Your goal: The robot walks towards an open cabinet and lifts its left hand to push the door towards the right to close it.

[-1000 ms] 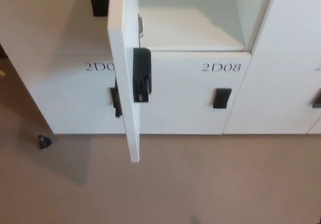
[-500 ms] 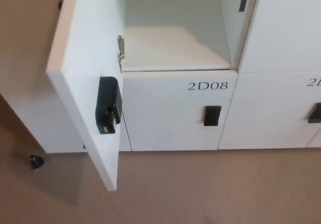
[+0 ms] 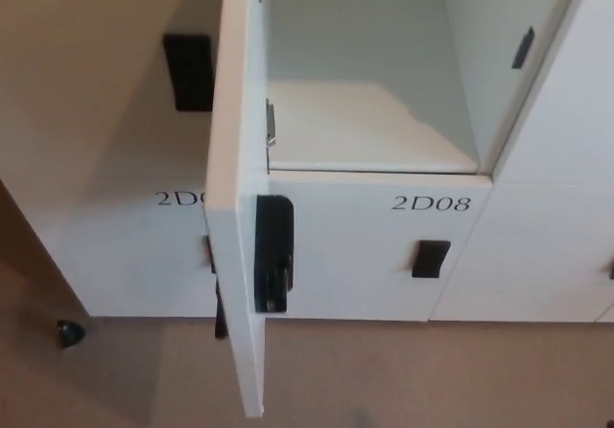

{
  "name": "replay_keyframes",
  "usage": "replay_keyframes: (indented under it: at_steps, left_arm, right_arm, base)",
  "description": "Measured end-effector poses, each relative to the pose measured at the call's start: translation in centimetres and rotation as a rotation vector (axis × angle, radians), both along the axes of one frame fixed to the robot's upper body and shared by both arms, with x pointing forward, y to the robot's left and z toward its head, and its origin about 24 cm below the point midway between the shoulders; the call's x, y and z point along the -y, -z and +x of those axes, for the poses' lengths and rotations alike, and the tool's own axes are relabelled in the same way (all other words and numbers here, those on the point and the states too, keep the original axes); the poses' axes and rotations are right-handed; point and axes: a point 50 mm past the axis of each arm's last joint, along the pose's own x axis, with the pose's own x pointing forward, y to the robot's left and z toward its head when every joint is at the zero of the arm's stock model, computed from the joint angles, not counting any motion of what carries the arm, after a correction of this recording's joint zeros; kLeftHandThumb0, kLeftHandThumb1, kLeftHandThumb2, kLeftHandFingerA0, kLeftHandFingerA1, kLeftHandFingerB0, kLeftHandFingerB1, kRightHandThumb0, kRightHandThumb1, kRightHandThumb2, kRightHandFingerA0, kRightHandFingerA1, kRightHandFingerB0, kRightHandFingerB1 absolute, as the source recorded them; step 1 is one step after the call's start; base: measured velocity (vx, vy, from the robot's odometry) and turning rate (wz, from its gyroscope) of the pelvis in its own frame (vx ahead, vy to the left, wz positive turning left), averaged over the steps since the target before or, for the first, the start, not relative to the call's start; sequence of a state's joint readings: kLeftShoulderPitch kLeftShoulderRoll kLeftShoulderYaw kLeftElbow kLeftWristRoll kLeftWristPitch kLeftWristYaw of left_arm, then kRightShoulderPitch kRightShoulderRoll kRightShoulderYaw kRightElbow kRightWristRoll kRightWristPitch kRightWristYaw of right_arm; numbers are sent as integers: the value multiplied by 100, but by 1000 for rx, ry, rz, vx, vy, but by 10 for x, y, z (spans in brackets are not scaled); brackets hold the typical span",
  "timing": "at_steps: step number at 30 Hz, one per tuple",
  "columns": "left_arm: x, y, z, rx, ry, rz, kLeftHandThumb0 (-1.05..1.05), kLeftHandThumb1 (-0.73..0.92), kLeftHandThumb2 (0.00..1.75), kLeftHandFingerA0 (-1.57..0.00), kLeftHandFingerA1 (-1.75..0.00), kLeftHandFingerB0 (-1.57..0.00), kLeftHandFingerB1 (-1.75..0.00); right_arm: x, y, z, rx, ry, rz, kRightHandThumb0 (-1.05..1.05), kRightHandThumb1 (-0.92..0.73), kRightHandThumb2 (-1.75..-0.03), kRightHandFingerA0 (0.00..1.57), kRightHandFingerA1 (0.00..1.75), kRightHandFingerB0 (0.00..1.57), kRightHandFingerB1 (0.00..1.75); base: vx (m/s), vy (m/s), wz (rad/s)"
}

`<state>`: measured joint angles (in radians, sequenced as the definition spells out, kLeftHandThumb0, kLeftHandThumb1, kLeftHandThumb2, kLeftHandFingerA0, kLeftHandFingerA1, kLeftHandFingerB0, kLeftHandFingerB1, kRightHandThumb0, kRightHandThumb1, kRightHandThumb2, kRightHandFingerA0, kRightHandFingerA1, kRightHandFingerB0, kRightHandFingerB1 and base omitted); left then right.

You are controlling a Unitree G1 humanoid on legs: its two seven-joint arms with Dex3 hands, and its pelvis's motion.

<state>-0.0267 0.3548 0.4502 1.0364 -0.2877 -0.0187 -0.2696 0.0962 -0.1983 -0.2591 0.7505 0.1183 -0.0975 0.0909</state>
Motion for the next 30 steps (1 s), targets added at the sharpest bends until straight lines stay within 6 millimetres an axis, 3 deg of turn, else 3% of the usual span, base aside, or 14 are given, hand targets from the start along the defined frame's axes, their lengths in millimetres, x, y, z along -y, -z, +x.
replay_keyframes:
  at_steps: [16, 30]
  left_arm:
    - [4, -2, 9, 16, 22, 7, -20, 72, 61, -64, -47, -51, -42]
    - [2, -4, 10, 13, 35, 31, -22, 70, 60, -64, -48, -52, -43]
  right_arm:
    - [1, -3, 4, 12, -10, -14, -27, -59, -57, 81, 53, 56, 47]
    - [-2, 0, 4, 2, -20, -10, -29, -56, -56, 79, 52, 58, 47]
  base:
    - [151, -74, 3]
    - [40, 174, 5]
